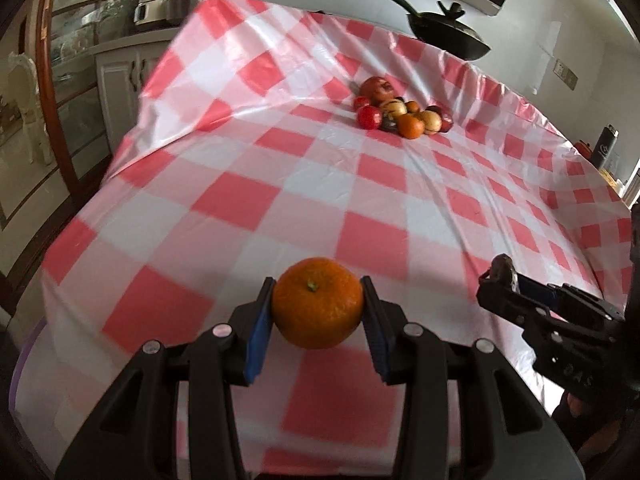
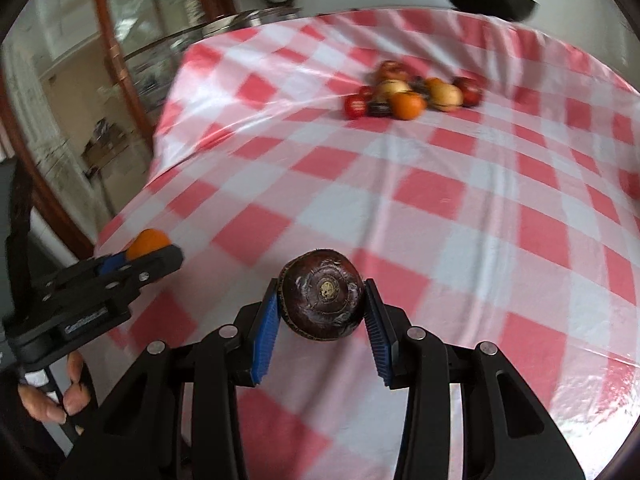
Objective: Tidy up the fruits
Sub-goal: 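Carry both fruits to the white box and open both tools to drop them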
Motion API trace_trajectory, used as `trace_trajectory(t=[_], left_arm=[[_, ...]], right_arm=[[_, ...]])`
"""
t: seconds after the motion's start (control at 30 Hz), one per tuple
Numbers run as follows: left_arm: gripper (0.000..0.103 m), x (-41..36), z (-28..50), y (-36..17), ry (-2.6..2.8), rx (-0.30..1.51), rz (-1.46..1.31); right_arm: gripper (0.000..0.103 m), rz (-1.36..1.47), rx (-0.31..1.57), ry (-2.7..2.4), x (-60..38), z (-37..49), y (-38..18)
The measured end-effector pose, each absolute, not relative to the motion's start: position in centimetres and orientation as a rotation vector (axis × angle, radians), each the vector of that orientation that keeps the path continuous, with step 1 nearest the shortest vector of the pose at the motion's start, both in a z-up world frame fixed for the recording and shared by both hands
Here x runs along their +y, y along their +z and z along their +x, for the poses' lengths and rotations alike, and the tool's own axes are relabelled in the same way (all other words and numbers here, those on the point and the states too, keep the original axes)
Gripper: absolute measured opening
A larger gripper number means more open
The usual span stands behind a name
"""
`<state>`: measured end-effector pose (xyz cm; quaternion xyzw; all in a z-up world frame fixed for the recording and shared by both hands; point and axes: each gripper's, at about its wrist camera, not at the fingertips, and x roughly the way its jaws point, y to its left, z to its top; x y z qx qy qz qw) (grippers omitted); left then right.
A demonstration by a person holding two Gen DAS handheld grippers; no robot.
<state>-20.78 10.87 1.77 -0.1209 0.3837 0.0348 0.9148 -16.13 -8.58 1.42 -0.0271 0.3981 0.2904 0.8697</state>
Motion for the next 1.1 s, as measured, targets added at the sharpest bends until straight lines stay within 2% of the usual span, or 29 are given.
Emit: trace_trajectory(t=[0.57, 0.8, 1.1], left_arm=[[0.042, 19.8, -29.9, 2.0, 0.240, 0.736, -0.353], [0.042, 24.3, -34.6, -1.4, 0.372, 0.782, -0.437], [0.042, 29.2, -37.5, -7.9, 0.509, 0.895, -0.554]], right_arm=[[0.041, -0.327, 0.729, 0.965, 2.9, -25.4, 2.0], [0.041, -0.455, 0.749, 1.116, 7.5, -29.0, 0.3], [0.041, -0.754, 0.846, 1.243, 14.7, -34.1, -6.8]])
